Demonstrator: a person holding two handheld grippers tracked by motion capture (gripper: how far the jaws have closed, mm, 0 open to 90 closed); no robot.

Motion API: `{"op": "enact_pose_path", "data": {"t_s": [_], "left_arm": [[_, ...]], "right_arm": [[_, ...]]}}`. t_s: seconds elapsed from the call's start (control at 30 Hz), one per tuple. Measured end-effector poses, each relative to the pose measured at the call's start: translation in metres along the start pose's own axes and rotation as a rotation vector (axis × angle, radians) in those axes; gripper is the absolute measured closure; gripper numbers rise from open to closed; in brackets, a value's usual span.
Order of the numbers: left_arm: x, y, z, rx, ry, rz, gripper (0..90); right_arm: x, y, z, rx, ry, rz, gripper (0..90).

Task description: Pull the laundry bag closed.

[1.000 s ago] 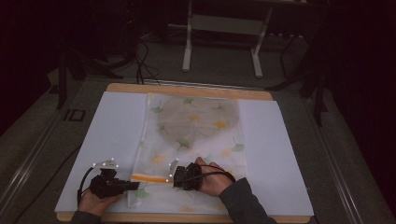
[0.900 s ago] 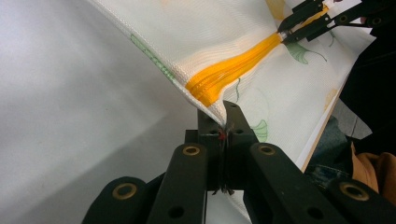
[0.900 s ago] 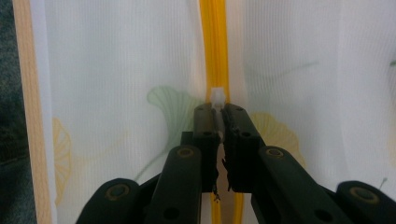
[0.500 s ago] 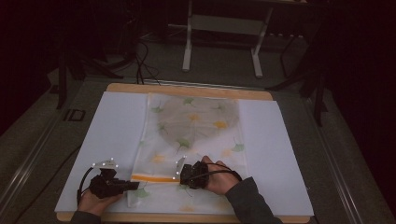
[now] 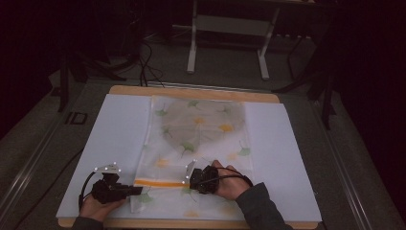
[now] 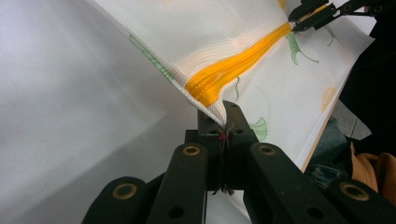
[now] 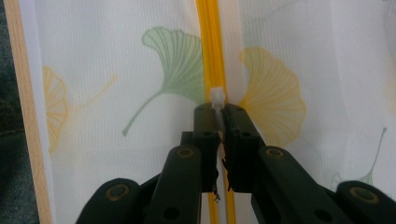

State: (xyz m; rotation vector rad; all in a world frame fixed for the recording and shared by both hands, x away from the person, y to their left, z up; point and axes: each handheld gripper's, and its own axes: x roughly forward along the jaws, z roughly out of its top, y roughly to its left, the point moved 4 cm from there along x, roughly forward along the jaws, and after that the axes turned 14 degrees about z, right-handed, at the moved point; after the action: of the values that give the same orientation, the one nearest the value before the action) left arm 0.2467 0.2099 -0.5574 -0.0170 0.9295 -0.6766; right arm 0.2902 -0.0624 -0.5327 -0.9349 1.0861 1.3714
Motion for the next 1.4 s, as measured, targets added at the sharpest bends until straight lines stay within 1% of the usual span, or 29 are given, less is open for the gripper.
{"op": "enact_pose_path", "data": {"t_s": [0.57, 0.63, 0.77, 1.4], "left_arm": [[0.000, 0.000, 0.000, -0.002, 0.000, 0.003, 88.7], [0.000, 0.000, 0.000, -0.002, 0.001, 0.003, 88.7], [0.000, 0.001, 0.000, -0.001, 0.000, 0.003, 88.7], [0.000, 0.001, 0.000, -0.003, 0.001, 0.003, 88.7]], "right_arm": [[-0.005, -0.002, -0.020, 0.024, 0.006, -0.006, 84.5], [-0.005, -0.002, -0.022, 0.034, 0.008, -0.005, 84.5], [-0.006, -0.002, -0.024, 0.033, 0.011, -0.006, 84.5], [-0.010, -0.004, -0.042, 0.065, 0.020, -0.010, 84.5]]}}
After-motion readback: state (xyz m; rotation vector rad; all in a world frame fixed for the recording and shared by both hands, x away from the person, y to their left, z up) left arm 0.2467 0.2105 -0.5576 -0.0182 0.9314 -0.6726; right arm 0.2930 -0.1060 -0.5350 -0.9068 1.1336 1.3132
